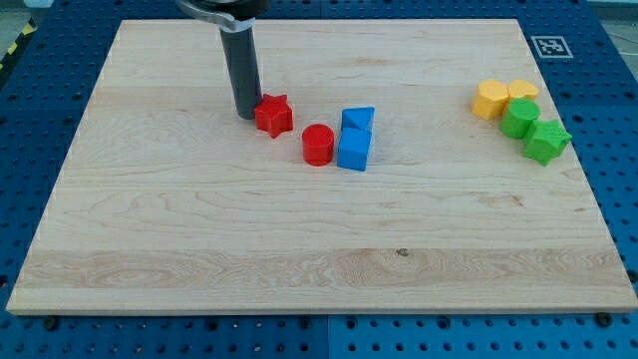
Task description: Move the red star to the top of the red circle
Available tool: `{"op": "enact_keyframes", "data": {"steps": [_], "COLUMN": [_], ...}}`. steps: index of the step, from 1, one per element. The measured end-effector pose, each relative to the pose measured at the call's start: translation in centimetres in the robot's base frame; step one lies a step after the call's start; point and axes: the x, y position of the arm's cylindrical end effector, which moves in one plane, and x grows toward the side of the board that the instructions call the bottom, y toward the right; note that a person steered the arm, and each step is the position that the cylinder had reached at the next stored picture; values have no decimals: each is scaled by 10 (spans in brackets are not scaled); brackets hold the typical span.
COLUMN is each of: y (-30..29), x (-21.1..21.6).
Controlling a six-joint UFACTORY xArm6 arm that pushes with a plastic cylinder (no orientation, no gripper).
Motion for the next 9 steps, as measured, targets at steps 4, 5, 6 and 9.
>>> {"op": "enact_keyframes", "data": {"steps": [4, 5, 6, 9], "y": [-4, 5, 7, 9], "x": [29, 27, 27, 13]}}
